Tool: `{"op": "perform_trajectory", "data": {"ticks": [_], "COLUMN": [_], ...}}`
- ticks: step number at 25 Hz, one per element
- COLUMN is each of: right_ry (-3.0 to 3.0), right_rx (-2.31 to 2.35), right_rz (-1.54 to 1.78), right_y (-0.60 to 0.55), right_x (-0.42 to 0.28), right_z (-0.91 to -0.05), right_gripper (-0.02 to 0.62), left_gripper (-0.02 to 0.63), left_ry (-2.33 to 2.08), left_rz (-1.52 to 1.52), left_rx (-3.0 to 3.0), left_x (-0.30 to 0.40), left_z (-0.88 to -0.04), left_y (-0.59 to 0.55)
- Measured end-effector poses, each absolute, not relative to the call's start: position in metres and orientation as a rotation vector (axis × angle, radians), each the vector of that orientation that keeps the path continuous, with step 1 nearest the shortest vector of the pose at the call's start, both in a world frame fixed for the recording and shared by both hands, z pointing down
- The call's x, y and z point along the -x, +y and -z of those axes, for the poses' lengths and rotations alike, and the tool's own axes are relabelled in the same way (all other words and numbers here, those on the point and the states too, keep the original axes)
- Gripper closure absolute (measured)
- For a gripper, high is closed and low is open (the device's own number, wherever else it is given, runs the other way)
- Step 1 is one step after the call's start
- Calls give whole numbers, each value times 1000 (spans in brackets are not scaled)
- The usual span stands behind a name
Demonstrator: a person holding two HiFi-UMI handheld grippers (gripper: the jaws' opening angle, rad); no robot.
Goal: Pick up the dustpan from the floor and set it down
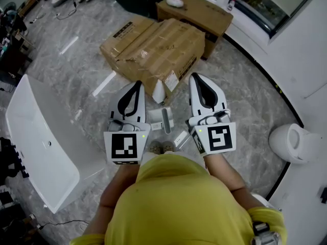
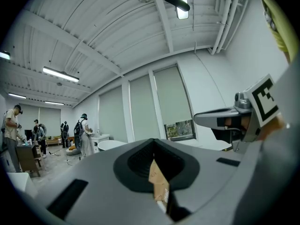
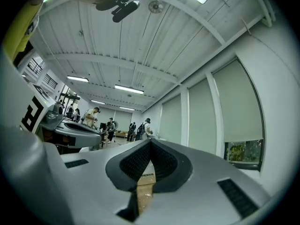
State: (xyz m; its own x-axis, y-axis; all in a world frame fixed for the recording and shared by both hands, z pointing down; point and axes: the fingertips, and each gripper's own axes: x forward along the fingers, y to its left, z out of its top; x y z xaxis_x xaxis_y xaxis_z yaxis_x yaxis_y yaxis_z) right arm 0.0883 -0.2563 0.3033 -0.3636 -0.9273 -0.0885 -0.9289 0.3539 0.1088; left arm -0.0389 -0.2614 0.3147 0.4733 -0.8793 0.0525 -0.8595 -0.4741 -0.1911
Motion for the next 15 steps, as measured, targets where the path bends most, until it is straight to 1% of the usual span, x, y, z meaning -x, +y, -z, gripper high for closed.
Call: {"op": "perform_trajectory", "data": {"ticks": [15], "right_ry": [2608], "right_rx": [1740], "right_rz": [-210], "right_y": [-252], "right_x": [-106], "right_z": [-317], "right_gripper": [586], "left_gripper": [604], "left_ry": [1556], "left_rz": [214], "left_rx": [2571], "left_x": [26], "left_z": [-321], "left_y": [-254]}}
